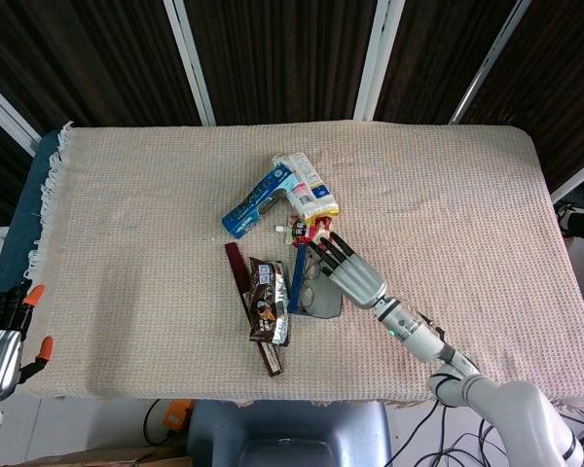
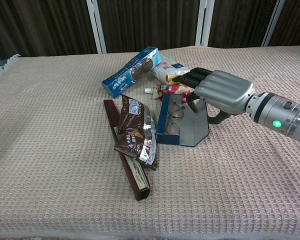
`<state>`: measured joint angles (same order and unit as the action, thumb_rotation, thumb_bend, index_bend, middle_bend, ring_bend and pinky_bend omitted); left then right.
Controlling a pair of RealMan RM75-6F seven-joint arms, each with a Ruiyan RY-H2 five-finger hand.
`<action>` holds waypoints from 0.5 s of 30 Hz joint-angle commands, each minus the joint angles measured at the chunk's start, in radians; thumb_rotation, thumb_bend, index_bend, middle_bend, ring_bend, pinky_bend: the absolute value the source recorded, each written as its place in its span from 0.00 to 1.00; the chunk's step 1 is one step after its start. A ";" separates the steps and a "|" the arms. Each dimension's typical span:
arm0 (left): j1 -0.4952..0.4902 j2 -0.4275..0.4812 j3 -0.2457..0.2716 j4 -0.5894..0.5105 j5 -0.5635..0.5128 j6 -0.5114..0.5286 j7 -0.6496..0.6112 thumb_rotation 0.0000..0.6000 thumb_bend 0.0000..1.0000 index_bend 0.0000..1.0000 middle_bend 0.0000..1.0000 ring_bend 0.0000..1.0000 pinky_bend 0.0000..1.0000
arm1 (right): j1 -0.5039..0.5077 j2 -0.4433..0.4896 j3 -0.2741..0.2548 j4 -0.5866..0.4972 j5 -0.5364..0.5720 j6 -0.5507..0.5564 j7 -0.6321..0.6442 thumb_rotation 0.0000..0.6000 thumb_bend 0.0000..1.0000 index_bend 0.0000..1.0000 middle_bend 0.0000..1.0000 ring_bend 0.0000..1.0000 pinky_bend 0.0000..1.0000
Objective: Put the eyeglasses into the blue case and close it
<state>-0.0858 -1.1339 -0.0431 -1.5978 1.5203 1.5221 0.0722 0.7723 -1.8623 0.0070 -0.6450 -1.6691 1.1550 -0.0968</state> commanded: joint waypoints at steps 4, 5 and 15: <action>0.002 0.001 0.002 0.004 0.011 0.007 -0.012 1.00 0.42 0.00 0.00 0.00 0.08 | -0.006 0.007 -0.014 -0.008 -0.009 0.009 -0.004 1.00 0.61 0.72 0.14 0.00 0.00; 0.002 0.000 0.002 0.005 0.012 0.009 -0.013 1.00 0.41 0.00 0.00 0.00 0.08 | -0.007 0.010 -0.016 -0.010 -0.011 0.012 -0.007 1.00 0.62 0.73 0.14 0.00 0.00; 0.004 0.000 0.006 0.007 0.021 0.014 -0.014 1.00 0.41 0.00 0.00 0.00 0.08 | -0.046 0.079 -0.044 -0.078 -0.031 0.069 -0.020 1.00 0.66 0.73 0.14 0.00 0.00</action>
<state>-0.0816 -1.1344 -0.0375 -1.5904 1.5417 1.5363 0.0580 0.7363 -1.7976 -0.0303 -0.7089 -1.6949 1.2115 -0.1155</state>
